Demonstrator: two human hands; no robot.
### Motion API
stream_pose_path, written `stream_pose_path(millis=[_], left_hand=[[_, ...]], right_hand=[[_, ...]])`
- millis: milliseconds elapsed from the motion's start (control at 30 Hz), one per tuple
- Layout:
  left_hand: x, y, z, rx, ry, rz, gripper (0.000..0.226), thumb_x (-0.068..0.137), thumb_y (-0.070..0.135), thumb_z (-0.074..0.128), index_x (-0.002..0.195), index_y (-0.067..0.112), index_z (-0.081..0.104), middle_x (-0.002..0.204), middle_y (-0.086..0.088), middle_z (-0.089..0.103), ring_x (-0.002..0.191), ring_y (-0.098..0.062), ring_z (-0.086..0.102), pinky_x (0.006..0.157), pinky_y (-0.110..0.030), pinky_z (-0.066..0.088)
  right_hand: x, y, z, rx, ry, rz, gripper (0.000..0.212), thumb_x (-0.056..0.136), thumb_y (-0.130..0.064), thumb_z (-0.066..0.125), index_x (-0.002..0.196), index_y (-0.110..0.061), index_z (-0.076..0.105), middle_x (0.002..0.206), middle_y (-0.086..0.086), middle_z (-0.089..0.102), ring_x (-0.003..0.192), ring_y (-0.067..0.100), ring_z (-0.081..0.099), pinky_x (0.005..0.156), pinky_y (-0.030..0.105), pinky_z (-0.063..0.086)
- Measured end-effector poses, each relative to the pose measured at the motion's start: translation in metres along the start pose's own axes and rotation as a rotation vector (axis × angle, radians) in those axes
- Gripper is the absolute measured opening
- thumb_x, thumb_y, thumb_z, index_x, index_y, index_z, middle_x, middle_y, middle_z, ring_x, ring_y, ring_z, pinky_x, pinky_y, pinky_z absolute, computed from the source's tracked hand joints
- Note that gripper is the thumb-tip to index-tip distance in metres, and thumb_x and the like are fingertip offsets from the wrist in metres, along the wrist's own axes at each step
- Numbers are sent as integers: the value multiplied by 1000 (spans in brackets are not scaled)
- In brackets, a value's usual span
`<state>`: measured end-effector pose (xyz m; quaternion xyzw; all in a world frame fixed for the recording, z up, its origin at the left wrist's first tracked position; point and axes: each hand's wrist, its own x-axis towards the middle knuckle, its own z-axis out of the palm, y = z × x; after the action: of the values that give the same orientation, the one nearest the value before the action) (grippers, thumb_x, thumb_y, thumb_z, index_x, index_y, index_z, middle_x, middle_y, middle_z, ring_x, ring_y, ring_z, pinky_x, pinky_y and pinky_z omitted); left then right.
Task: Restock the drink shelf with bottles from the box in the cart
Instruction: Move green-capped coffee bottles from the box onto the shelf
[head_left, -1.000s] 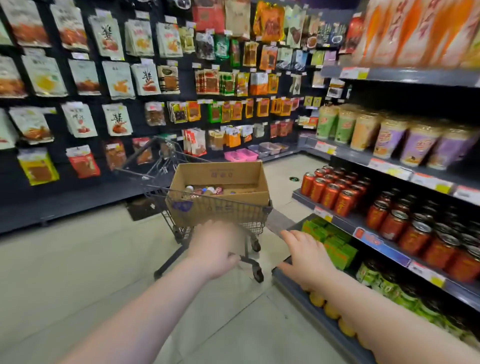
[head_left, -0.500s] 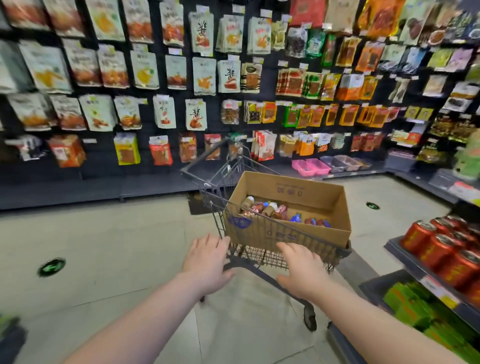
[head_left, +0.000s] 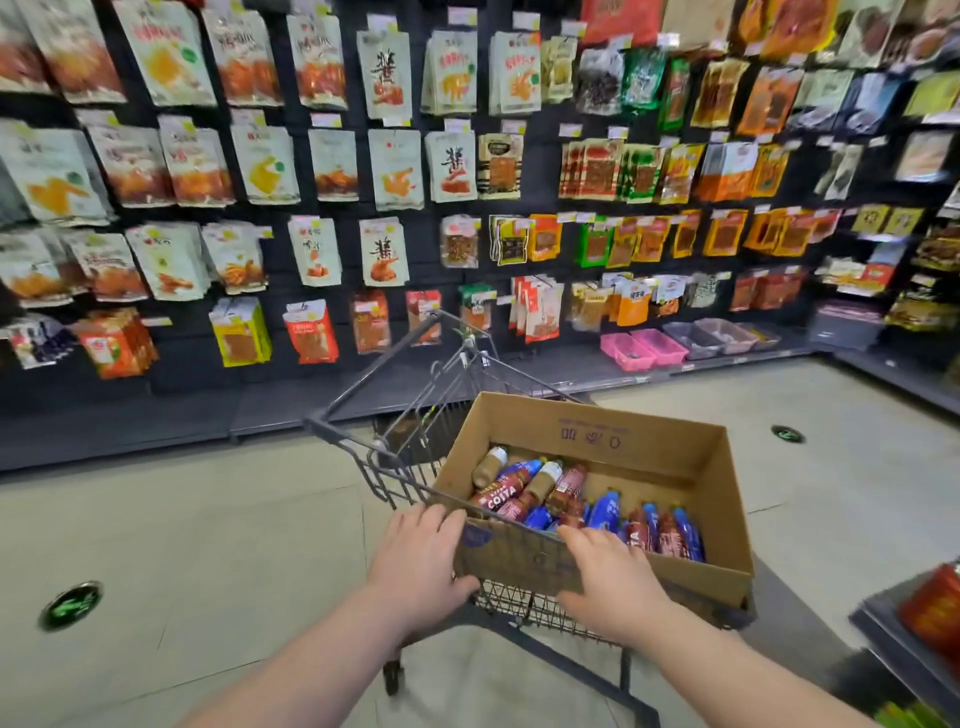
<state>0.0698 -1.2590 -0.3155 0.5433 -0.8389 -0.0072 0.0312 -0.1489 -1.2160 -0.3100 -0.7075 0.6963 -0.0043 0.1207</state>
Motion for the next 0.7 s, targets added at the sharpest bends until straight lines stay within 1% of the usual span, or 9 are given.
stream_pose_path(millis=[167, 333, 533, 700], left_hand=[[59, -4, 19, -26, -35, 50, 78, 79, 61, 53, 143, 24, 27, 143, 0, 37, 135, -23, 27, 113, -40, 17], [138, -13, 41, -60, -89, 132, 78, 79, 61, 53, 142, 24, 27, 144, 0, 36, 135, -24, 29, 115, -43, 19], [246, -54, 60, -104, -120, 208, 77, 81, 60, 52, 144, 24, 26, 145, 1, 36, 135, -22, 29, 115, -41, 20], [308, -83, 81, -151, -171, 228, 79, 76, 62, 57, 141, 26, 30, 140, 4, 41, 130, -20, 35, 112, -38, 26]], right_hand=[[41, 26, 4, 53, -31, 78, 74, 85, -42, 58, 147, -30, 19, 151, -4, 30, 139, 21, 27, 113, 44, 24], [93, 53, 4, 44, -42, 197, 74, 85, -43, 56, 147, -29, 19, 150, -4, 31, 137, 20, 28, 110, 42, 25], [180, 69, -7, 24, -67, 325, 73, 87, -48, 52, 148, -24, 20, 151, -2, 31, 136, 21, 32, 108, 36, 30], [232, 64, 2, 60, -120, 407, 70, 89, -42, 51, 148, -23, 18, 148, 1, 34, 135, 22, 32, 105, 37, 33]])
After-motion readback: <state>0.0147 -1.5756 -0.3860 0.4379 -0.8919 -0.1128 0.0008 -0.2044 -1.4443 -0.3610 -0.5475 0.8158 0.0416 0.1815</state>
